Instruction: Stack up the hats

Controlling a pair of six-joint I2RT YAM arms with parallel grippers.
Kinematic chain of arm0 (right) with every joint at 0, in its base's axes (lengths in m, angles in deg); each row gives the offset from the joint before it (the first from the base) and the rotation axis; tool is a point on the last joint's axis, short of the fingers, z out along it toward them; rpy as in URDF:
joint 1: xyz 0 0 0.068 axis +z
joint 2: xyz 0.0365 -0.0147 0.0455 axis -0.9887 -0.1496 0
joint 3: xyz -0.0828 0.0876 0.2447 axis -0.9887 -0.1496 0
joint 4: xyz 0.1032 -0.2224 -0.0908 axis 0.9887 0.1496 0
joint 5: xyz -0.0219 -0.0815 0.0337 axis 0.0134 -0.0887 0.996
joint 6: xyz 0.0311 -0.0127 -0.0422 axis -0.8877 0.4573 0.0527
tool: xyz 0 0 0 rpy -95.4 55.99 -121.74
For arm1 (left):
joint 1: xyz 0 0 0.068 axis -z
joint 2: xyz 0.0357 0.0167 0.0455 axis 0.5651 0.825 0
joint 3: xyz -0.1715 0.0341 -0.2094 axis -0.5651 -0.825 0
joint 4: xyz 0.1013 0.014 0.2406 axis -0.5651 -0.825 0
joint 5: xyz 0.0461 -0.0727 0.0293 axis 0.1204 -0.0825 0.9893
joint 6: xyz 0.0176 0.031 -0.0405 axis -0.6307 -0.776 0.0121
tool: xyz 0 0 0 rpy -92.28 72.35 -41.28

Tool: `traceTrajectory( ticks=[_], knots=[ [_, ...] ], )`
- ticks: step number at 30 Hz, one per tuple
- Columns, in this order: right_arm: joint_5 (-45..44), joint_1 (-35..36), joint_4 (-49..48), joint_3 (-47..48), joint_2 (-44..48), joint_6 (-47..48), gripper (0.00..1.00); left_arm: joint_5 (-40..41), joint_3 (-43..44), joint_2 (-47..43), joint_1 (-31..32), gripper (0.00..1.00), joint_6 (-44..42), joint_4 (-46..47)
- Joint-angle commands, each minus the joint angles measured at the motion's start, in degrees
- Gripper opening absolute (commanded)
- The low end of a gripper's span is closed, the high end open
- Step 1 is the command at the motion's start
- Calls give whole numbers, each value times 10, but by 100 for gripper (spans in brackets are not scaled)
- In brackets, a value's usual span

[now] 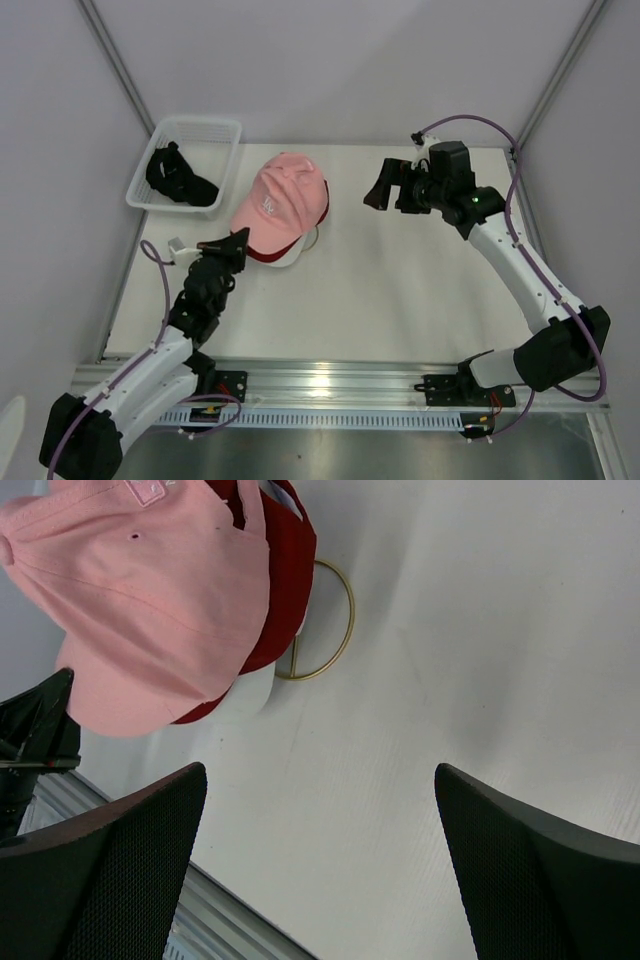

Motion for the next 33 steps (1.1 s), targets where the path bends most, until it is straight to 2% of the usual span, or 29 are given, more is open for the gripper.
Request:
traceTrajectory(
  ticks=[1, 2, 3, 5, 6, 8, 10, 12, 13, 14, 15, 16, 17, 18, 19, 21, 25, 29, 30, 33],
  knots=[
    [-14, 4, -3, 2, 5, 0, 100, -3, -23, -24, -8, 8, -97, -207],
    [-14, 4, -1, 2, 6, 0, 100, 2, -19, -42, -8, 17, -111, -222],
    [-12, 3, -3, 1, 5, 1, 100, 7, 0, -77, -8, 36, -122, -252],
    [-10, 5, -3, 1, 5, 0, 100, 23, 17, -111, -8, 69, -165, -282],
    [-8, 4, -4, 1, 6, 1, 100, 29, 30, -126, -8, 92, -177, -303],
    [-7, 5, -7, 1, 7, 1, 100, 36, 87, -161, -17, 99, -224, -358],
    [-3, 4, -9, 3, 7, 2, 99, 29, 164, -160, -37, 100, -249, -416],
    [4, 4, -11, 2, 8, 3, 99, -22, 232, -135, -99, 100, -304, -442],
    [6, 4, -13, 2, 8, 6, 100, -60, 256, -115, -160, 100, -331, -443],
    [8, 4, -14, 2, 8, 8, 100, -105, 339, -57, -193, 100, -384, -441],
    [8, 4, -14, 1, 9, 10, 100, -191, 364, -20, -223, 99, -402, -462],
    [6, 4, -13, -1, 9, 16, 100, -220, 397, 21, -252, 99, -413, -482],
    [5, 5, -13, -2, 9, 19, 100, -246, 497, 105, -302, 96, -439, -498],
    [-1, 5, -14, -4, 9, 21, 100, -269, 530, 145, -317, 94, -441, -547],
    [-6, 5, -14, -9, 9, 22, 99, -271, 582, 180, -331, 94, -442, -561],
    [-19, 5, -20, -14, 9, 25, 99, -281, 630, 258, -359, 93, -435, -568],
    [-26, -2, -45, -32, 7, 22, 100, -335, 635, 324, -409, 93, -352, -504],
    [-14, -15, -61, -53, -5, 12, 99, -326, 605, 365, -426, 92, -251, -407],
    [-5, -19, -61, -54, -10, 11, 100, -320, 604, 376, -426, 91, -247, -380],
    [6, -28, -58, -52, -28, 16, 100, -291, 661, 438, -426, 88, -282, -393]
  ],
)
